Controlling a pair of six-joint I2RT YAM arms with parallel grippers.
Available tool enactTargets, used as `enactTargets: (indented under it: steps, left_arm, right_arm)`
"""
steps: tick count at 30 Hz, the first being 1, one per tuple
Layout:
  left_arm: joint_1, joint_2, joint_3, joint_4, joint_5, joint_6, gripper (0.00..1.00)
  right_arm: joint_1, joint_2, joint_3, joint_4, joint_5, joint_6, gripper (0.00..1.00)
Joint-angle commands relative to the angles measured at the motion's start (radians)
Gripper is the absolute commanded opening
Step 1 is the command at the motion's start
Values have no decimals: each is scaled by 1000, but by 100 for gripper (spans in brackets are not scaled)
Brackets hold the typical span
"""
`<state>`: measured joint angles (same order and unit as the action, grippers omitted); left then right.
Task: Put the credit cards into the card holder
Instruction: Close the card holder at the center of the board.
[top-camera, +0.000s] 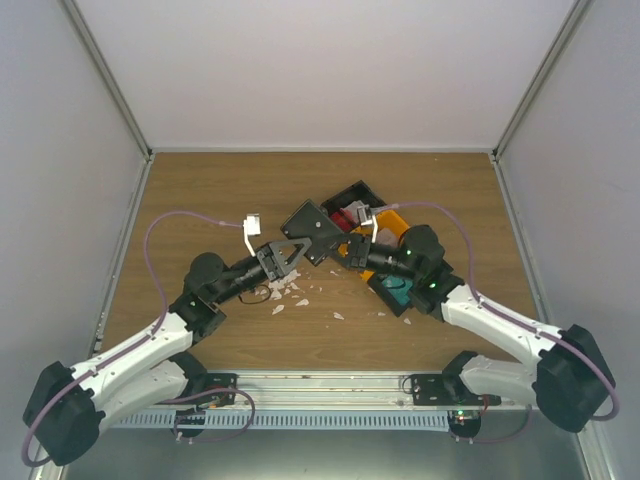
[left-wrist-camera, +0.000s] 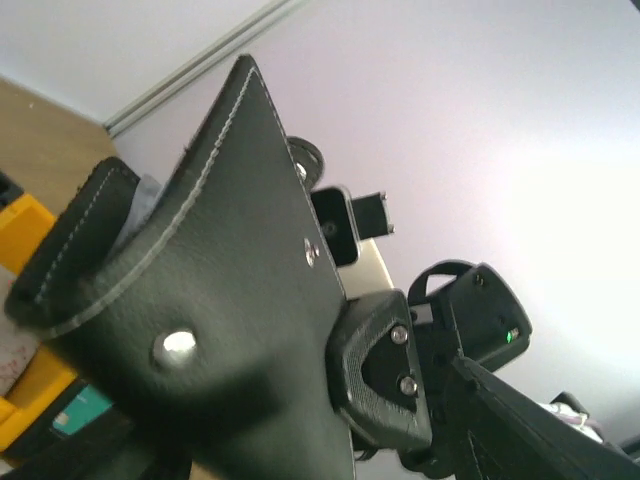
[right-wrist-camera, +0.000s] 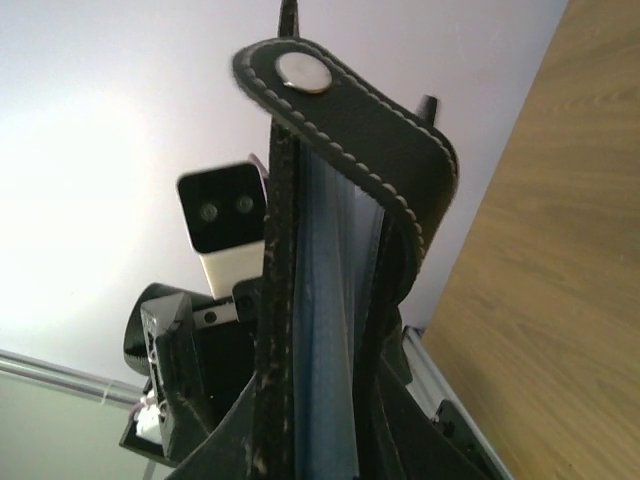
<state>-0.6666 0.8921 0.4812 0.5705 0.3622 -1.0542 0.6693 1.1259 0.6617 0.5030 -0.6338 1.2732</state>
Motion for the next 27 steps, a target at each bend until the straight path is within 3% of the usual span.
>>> enactTargets:
  steps: [1, 5, 8, 9, 11, 12, 13, 16, 20, 27]
  left_arm:
    - [-5, 4, -25, 91, -73, -24, 63]
    - [-3, 6, -44, 85, -94, -14, 41]
    - [-2, -12, -46, 32, -130, 37, 21]
    - [-2, -21, -48, 3, -143, 58, 14]
    - [0, -26, -54, -56, -152, 94, 1]
    - [10, -18, -45, -102, -133, 117, 0]
    - [22, 1, -32, -155, -92, 143, 0]
    - [35, 70, -26, -271, -10, 218, 0]
    - [42, 178, -68, -262, 85, 255, 0]
    - [38, 471, 14, -174, 374, 317, 0]
  right_arm:
    - [47, 42, -71, 241, 4, 113, 1]
    - [61, 82, -101, 310, -1, 129, 0]
    - [60, 64, -130, 241, 22, 86, 3]
    - [59, 48, -129, 179, 34, 53, 9]
    - [56, 5, -108, -10, 112, -56, 38]
    - [53, -15, -88, -138, 160, -134, 51]
    - [49, -34, -68, -252, 212, -203, 59]
    - [37, -85, -45, -480, 319, -363, 72]
    - [34, -142, -45, -702, 449, -456, 77]
    - [32, -93, 39, -896, 535, -538, 74]
